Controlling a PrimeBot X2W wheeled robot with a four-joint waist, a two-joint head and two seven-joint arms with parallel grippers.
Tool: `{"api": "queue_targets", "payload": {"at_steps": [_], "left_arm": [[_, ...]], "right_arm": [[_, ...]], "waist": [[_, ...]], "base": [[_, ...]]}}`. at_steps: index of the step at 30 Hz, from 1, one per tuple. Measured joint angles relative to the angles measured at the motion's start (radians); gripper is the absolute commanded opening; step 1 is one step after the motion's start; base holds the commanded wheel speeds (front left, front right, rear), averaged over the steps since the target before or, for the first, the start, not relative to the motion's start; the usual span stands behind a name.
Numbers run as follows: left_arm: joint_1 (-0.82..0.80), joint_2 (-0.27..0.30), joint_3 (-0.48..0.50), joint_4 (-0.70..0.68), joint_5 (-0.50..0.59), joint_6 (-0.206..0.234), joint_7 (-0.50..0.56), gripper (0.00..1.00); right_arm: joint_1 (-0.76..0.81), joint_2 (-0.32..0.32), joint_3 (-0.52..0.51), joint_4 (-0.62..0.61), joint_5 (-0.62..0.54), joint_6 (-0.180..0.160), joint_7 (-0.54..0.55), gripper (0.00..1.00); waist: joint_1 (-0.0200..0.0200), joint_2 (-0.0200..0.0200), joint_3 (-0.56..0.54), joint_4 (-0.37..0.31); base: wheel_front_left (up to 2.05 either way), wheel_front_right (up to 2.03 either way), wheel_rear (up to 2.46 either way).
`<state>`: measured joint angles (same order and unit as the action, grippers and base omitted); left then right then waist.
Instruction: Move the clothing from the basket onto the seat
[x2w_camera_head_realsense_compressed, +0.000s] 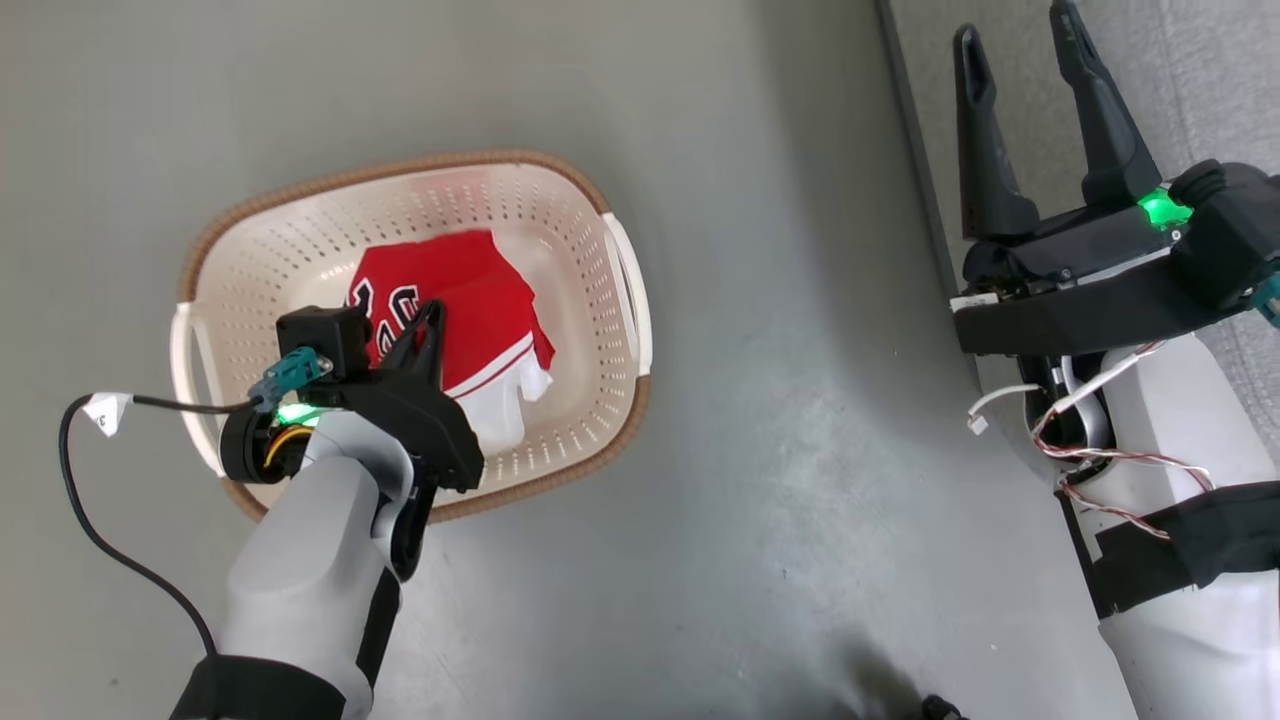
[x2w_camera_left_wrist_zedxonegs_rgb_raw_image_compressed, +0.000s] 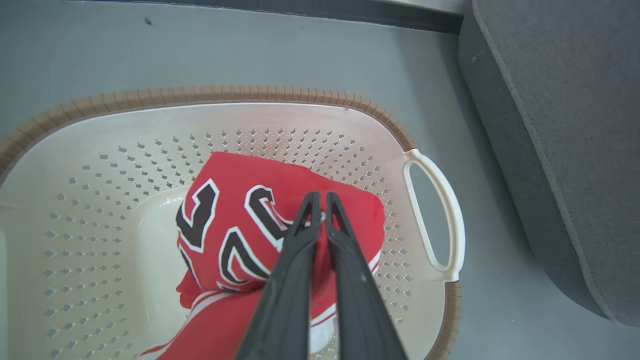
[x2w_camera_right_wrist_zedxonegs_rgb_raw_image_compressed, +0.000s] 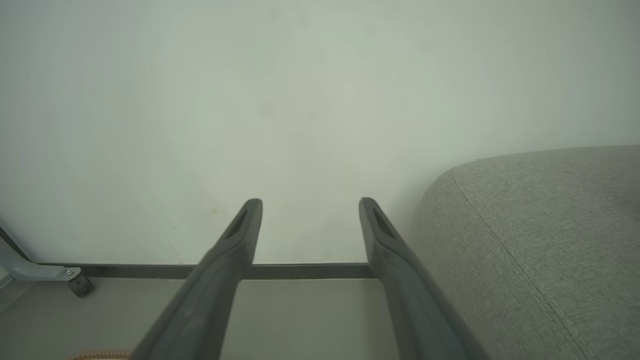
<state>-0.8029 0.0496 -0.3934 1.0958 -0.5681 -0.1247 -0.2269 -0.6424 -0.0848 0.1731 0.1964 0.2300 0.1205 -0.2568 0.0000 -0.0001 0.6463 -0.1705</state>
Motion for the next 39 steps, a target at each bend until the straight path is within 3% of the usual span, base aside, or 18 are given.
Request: {"api": "queue_targets", "payload": {"at_steps": [23,39], "left_arm": [[0.170,-0.005,-0.020,-0.075,-0.072,0.000,-0.022,0.00],[0.236,-0.004,0.038,-0.199,-0.099,0.000,-0.022,0.00]], "right_arm": [[0.089,-0.016,0.035,0.076,0.003,0.003,0.000,1.00],[0.124,-0.030,0.072,0.100,0.018,0.003,0.000,1.00]], "waist": [[-0.0002,-0.0001,-0.256,0.057],[0.0000,0.0000,-0.379,0.102]], "base": [[0.00,0.00,0.00],[0.00,0.00,0.00]]}}
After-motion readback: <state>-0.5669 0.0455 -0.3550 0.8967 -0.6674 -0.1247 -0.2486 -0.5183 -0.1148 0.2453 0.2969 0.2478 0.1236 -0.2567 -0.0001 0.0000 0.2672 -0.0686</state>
